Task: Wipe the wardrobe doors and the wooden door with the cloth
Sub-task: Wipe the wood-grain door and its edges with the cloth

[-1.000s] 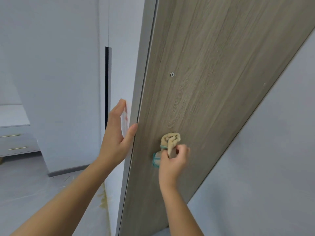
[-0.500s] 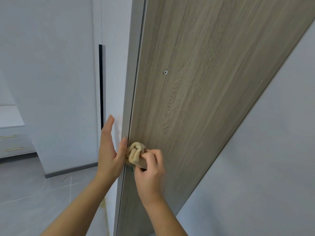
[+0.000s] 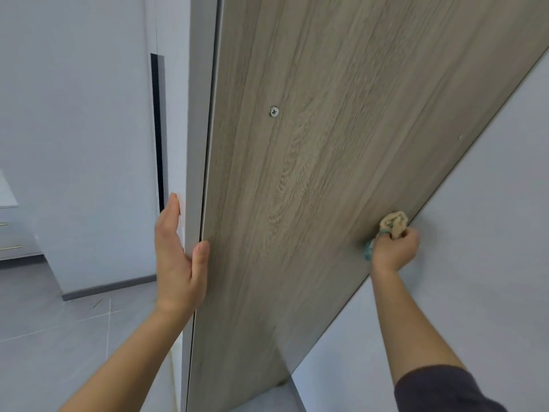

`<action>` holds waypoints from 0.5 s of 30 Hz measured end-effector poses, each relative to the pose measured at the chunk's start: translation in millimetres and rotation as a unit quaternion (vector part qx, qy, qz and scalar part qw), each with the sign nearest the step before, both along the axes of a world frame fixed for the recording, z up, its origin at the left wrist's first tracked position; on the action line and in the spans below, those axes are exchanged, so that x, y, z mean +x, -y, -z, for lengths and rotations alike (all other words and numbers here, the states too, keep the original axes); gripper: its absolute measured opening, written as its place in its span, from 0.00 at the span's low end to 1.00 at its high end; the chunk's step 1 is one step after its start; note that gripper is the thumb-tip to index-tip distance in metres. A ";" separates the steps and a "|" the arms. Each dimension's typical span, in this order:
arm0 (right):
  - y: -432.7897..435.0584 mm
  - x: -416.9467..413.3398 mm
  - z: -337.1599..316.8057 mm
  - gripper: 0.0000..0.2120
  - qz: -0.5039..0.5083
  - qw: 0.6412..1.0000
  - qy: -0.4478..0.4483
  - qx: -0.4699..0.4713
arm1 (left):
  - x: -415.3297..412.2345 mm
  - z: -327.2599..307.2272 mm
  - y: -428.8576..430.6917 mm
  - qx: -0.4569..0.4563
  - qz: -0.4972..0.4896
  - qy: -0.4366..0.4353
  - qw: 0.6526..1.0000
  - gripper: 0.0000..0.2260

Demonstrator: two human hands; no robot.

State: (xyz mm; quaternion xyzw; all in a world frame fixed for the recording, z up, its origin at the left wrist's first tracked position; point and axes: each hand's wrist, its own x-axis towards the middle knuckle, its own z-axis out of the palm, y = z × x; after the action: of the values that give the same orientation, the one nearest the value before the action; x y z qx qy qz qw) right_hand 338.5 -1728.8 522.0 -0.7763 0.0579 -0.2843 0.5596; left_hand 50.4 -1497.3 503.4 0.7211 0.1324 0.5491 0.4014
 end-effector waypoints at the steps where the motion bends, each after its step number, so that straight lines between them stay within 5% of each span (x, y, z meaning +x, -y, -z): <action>1: 9.0 15.7 -2.4 0.09 0.008 1.000 -0.007 0.003 | 0.0 0.0 -0.2 0.002 -0.003 -0.002 1.000 0.34; 15: 29.9 46.1 5.0 0.08 0.027 0.996 -0.073 -0.038 | 3.5 4.0 -2.7 0.012 -0.035 -0.018 0.999 0.36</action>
State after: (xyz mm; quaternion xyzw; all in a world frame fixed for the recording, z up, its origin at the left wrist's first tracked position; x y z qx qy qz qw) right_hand 384.6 -1758.6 517.0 -0.8139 0.1091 -0.2441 0.5159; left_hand 53.9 -1494.6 499.4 0.7304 0.1583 0.5514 0.3708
